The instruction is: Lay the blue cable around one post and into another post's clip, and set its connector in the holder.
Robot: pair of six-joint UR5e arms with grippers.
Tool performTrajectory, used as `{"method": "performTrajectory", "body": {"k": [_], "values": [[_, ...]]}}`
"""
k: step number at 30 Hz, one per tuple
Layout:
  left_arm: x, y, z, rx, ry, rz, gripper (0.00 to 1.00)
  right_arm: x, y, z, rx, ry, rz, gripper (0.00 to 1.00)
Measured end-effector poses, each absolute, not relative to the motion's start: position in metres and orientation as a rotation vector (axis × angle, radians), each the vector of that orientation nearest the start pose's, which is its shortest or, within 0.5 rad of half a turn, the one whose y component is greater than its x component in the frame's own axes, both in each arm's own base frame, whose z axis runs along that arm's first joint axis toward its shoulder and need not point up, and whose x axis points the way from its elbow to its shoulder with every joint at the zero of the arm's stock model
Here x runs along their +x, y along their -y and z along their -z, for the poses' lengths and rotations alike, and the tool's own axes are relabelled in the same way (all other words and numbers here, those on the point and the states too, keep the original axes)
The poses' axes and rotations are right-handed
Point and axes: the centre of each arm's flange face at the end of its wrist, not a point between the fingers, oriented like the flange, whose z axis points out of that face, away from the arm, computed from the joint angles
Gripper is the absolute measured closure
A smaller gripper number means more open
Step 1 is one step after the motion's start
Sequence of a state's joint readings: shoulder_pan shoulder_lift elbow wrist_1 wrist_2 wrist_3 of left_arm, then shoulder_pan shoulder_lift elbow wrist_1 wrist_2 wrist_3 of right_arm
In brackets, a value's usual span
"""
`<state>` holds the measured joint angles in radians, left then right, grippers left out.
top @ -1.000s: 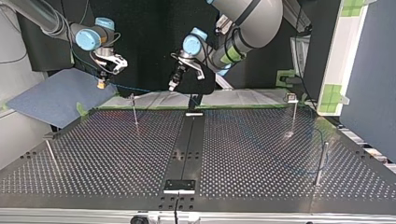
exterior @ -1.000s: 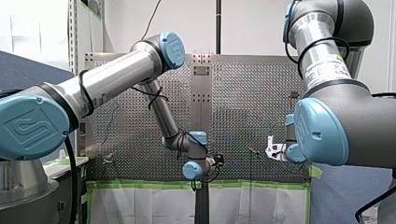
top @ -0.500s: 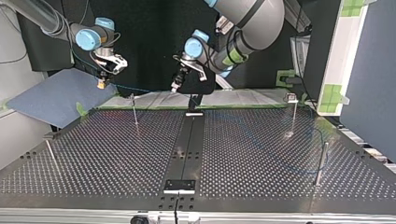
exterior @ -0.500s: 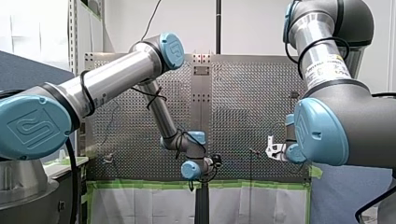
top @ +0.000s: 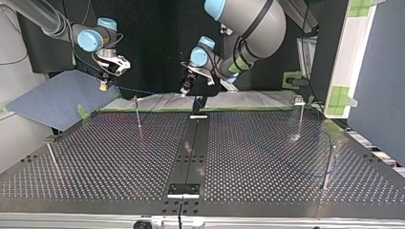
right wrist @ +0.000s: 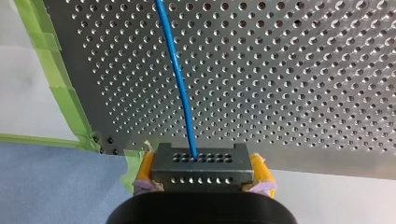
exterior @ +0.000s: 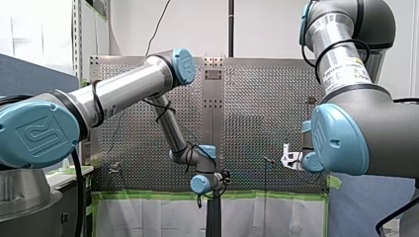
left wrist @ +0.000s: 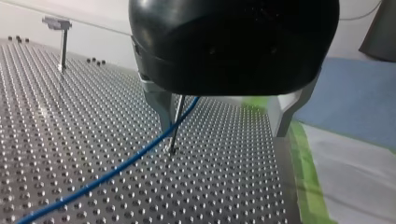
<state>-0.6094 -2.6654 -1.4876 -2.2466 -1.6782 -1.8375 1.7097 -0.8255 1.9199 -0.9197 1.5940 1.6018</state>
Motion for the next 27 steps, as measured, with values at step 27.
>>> {"method": "performTrajectory", "body": {"k": [27], "values": [[0.519, 0.485, 0.07, 0.248, -1.729, 0.476, 0.0, 0.198, 0.533, -0.013, 1.39, 1.295, -1.211, 0.83]]}}
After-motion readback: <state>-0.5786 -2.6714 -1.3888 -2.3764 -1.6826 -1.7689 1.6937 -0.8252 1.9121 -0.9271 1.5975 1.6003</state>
